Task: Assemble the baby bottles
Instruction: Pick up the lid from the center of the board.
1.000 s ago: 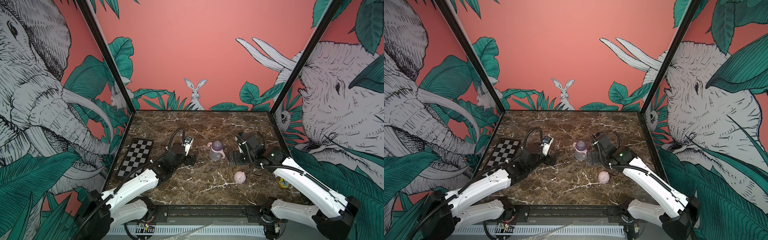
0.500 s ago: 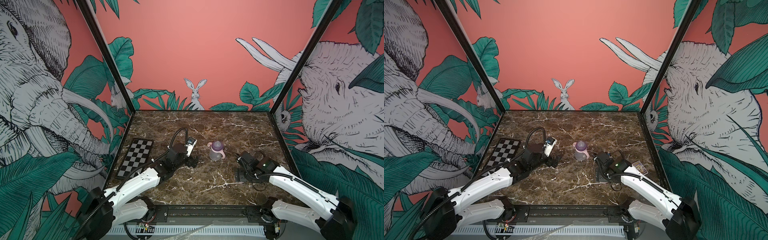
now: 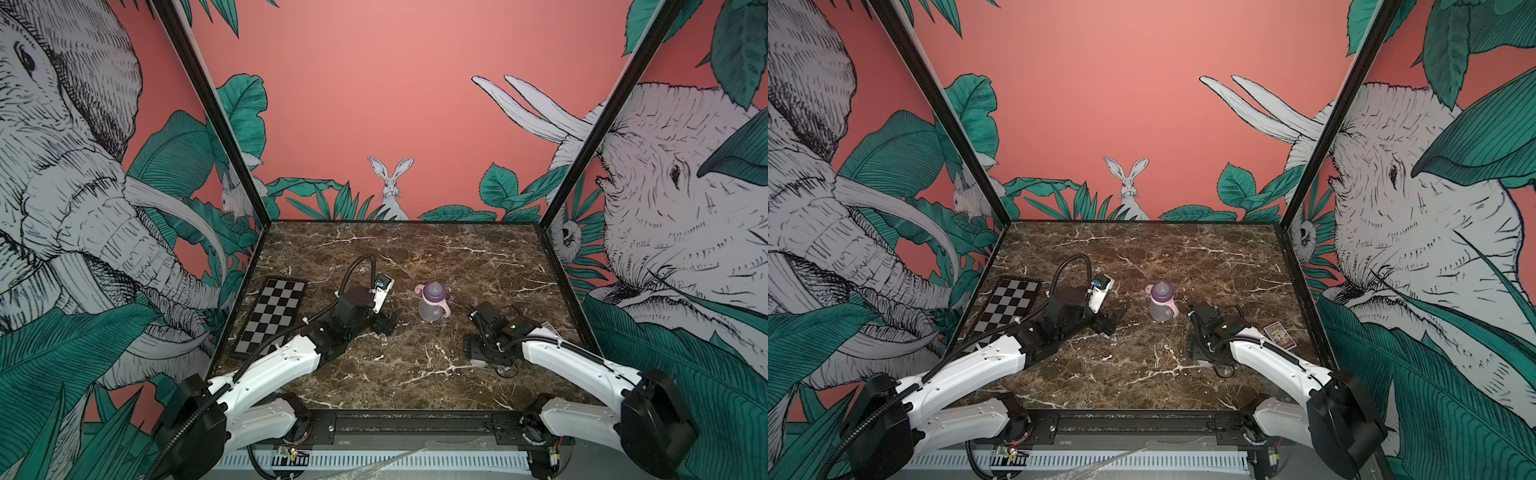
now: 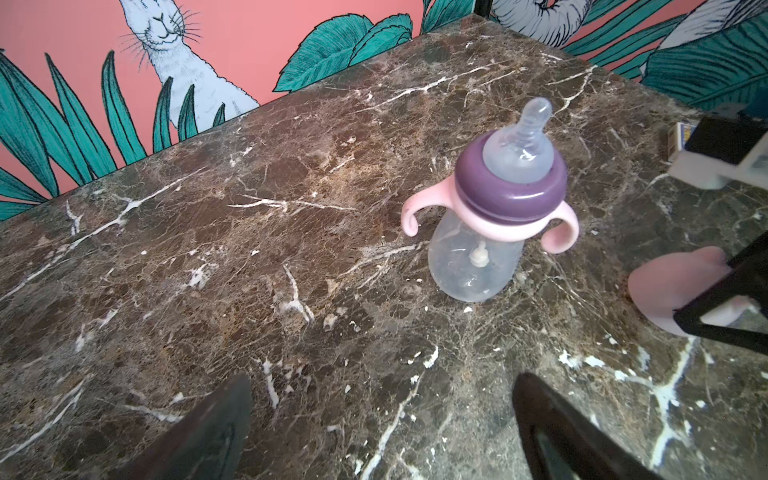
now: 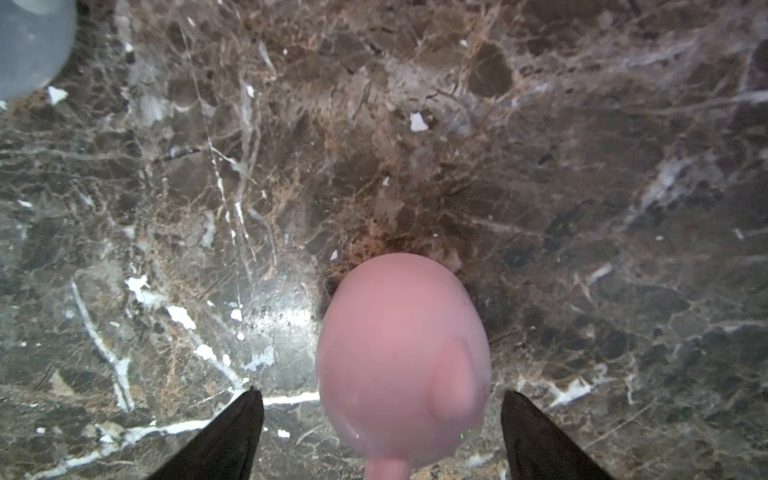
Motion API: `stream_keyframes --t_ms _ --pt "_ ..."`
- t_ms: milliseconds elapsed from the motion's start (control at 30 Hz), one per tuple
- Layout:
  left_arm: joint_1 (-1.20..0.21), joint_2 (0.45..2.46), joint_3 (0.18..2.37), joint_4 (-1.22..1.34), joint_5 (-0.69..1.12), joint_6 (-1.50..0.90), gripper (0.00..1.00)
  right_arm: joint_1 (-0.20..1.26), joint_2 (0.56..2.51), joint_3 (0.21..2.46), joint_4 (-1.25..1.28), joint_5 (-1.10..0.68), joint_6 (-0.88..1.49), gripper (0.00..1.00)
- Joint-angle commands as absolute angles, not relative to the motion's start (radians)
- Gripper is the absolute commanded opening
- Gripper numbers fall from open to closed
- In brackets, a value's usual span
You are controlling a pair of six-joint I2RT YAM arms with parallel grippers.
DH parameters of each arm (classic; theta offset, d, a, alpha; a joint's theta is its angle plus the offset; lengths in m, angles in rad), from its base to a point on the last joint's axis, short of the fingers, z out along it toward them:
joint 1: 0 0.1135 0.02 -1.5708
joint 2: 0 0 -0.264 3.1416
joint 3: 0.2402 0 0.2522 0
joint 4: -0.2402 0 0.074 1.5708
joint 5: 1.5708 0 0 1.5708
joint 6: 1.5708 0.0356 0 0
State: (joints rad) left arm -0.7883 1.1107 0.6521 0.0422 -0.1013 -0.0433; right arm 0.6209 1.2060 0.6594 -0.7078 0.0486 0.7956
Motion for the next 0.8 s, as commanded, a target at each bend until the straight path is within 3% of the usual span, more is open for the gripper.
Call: stream_keyframes --t_ms 0,767 --pt "-0.781 1.096 0.676 0.029 -0.105 -0.04 0.99 0.617 1.231 0.663 -0.686 0.061 0.79 0.87" --pt "-0.781 1.106 0.697 0.018 -0.1 -0.025 0.99 0.598 1.315 0.647 -0.651 0.114 0.762 0.72"
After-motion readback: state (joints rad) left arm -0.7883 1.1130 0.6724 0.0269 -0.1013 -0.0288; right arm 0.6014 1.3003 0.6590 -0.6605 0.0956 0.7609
